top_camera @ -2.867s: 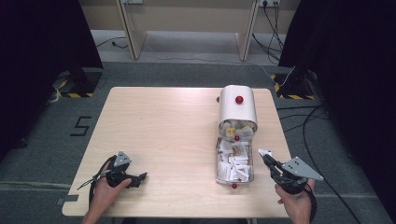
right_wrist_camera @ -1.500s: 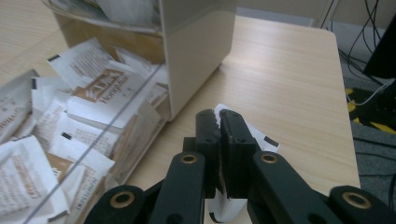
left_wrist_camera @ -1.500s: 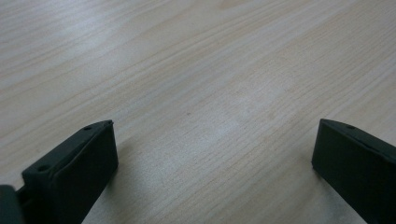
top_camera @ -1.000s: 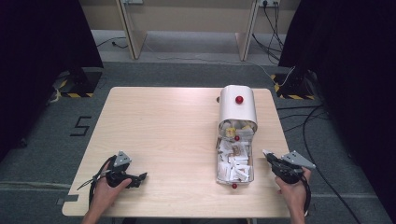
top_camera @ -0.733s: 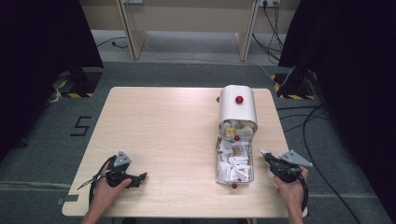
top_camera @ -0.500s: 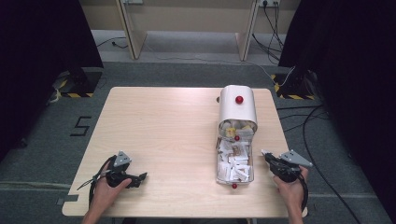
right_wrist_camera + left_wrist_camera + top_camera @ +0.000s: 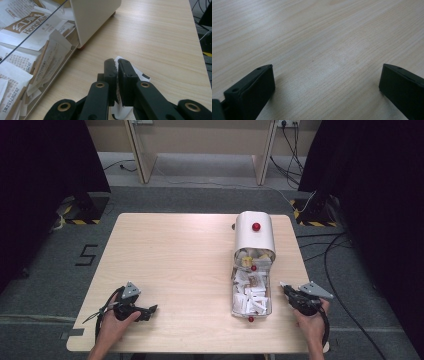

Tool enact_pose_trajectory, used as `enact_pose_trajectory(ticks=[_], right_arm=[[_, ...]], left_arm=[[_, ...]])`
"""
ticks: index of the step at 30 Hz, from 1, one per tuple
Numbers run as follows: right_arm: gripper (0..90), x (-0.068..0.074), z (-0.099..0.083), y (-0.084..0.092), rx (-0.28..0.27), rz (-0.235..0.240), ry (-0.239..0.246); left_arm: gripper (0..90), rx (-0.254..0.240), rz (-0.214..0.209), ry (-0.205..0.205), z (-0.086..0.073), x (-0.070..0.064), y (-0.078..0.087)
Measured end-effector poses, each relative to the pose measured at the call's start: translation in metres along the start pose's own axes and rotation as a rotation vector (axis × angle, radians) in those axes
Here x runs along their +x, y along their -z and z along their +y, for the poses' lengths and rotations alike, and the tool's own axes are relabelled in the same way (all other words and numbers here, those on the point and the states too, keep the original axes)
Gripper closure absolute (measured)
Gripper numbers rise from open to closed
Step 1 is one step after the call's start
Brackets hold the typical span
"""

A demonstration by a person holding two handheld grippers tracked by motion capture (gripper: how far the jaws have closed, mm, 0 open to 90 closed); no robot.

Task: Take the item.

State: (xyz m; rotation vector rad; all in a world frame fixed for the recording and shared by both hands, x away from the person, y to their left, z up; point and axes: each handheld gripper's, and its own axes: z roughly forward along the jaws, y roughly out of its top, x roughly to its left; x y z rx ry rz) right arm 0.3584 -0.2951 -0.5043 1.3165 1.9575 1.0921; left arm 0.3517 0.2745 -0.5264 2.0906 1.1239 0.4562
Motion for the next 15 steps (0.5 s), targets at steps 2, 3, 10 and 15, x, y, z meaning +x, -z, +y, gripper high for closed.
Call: enact_pose_trajectory(ticks=[2,3,10,15], right_arm=[[85.3,-0.0002,-0.0008,-0.0005,0.003,0.000,0.006],[85.0,0.0001,-0.0012,-0.0006,0.005,0.002,0.002],[70.0,0.0002,-0.0004,0.0009,-0.006,0.012,-0.019],[54.0,0.0004,0.0006,0.0023,-0.009,-0.003,-0.037]], left_arm=[[0.0,0.000,0.000,-0.001,0.0000,0.0001,0.0000],[0.0,0.000,0.001,-0.001,0.0000,0.0001,0.0001],[0.0,0.000,0.001,-0.001,0.0000,0.0001,0.0000],[0.0,0.000,0.001,-0.002,0.0000,0.0001,0.0001]])
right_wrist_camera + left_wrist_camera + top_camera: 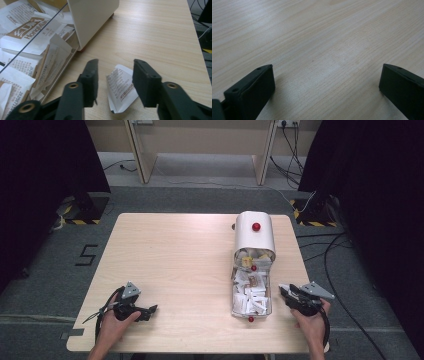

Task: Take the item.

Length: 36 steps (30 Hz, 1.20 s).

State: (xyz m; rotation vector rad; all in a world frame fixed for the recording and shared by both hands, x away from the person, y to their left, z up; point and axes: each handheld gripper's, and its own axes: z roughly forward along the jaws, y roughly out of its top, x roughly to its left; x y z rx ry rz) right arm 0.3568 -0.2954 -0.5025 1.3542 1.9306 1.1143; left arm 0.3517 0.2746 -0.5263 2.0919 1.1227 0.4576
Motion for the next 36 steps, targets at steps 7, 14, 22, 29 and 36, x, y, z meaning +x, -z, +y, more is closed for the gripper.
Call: enact_pose_trajectory(ticks=[7,14,22,29,36], right_arm=[[45.8,0.003,-0.001,0.006,-0.003,-0.013,0.008],[44.4,0.006,-0.002,0.012,-0.007,-0.018,0.010],[42.1,0.012,0.001,0.022,-0.024,-0.016,0.022],[40.2,0.019,-0.001,0.033,-0.032,-0.020,0.032],[38.7,0.025,-0.006,0.044,-0.023,-0.014,0.035]], left_arm=[[0.0,0.000,0.001,0.000,0.000,0.000,0.000],[0.0,-0.002,0.001,0.000,0.000,0.000,0.000],[0.0,0.000,0.000,0.000,0.000,0.000,0.000],[0.0,0.000,0.001,-0.001,0.000,0.000,0.000],[0.0,-0.001,0.001,0.000,0.000,0.000,0.000]])
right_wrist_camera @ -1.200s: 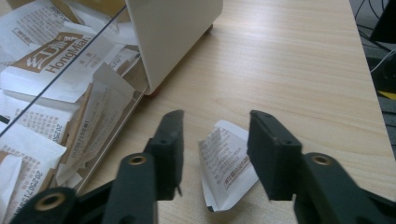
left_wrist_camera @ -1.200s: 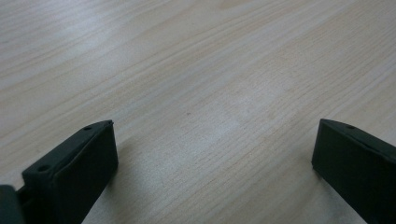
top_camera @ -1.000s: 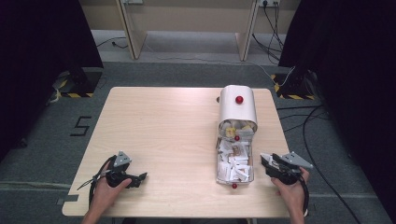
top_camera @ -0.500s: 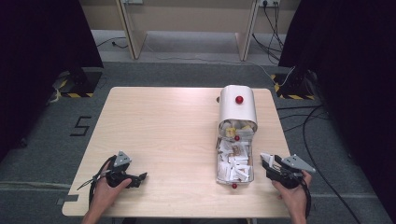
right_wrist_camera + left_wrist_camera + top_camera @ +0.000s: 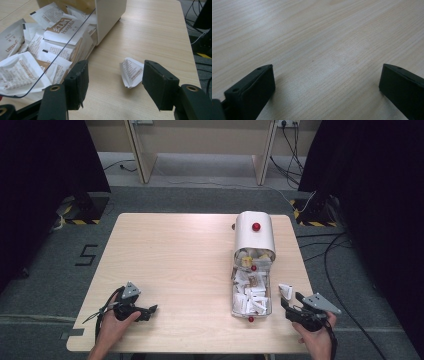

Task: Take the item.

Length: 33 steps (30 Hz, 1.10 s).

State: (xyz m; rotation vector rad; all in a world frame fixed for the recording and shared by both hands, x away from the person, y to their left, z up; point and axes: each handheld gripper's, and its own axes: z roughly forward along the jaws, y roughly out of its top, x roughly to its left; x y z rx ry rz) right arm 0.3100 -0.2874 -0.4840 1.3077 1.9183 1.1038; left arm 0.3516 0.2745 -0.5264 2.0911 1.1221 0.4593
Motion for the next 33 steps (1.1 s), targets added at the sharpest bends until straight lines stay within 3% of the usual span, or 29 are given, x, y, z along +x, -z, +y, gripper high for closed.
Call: enact_pose_trajectory(ticks=[16,33], right_arm=[[38.0,0.011,-0.002,0.009,0.015,0.001,0.038],[37.2,0.016,-0.016,0.016,0.043,0.009,0.031]], left_arm=[[0.0,0.001,0.001,-0.001,0.000,0.000,0.000],[0.0,0.001,0.001,-0.001,0.000,0.000,0.000]])
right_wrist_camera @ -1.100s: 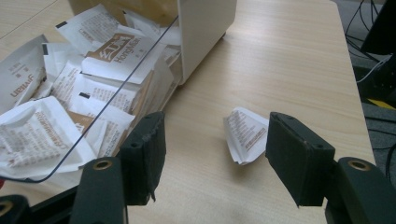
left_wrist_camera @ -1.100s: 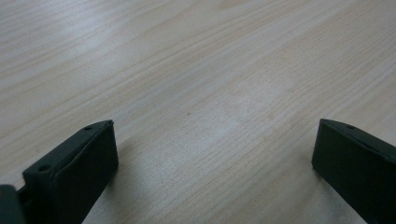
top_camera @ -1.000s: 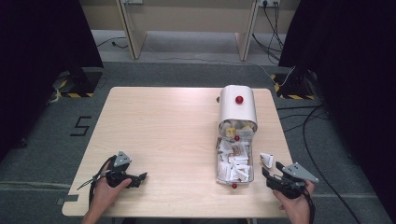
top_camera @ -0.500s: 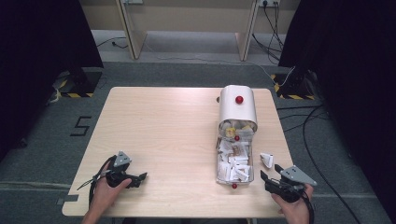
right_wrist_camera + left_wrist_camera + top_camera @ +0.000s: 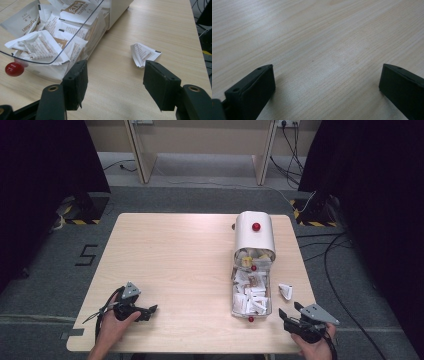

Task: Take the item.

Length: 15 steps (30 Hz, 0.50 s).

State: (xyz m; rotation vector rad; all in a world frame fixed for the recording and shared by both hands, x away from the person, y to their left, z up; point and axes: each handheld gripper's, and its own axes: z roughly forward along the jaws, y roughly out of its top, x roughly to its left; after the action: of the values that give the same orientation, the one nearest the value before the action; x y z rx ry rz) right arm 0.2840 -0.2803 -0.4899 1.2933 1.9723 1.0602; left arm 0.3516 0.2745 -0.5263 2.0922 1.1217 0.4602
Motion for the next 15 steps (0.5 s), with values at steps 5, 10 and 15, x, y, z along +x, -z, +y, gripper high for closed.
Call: enact_pose_trajectory(ticks=[5,10,15], right_arm=[[37.1,0.001,-0.004,0.003,0.008,0.005,-0.001],[37.1,0.003,-0.012,0.007,0.016,0.007,-0.003],[37.1,0.005,-0.021,0.011,0.031,0.009,-0.004]], left_arm=[[0.0,0.000,0.000,0.001,0.000,0.000,0.000],[0.0,0.000,0.000,0.001,0.000,0.000,0.000],[0.0,0.000,0.000,0.001,0.000,0.000,0.000]])
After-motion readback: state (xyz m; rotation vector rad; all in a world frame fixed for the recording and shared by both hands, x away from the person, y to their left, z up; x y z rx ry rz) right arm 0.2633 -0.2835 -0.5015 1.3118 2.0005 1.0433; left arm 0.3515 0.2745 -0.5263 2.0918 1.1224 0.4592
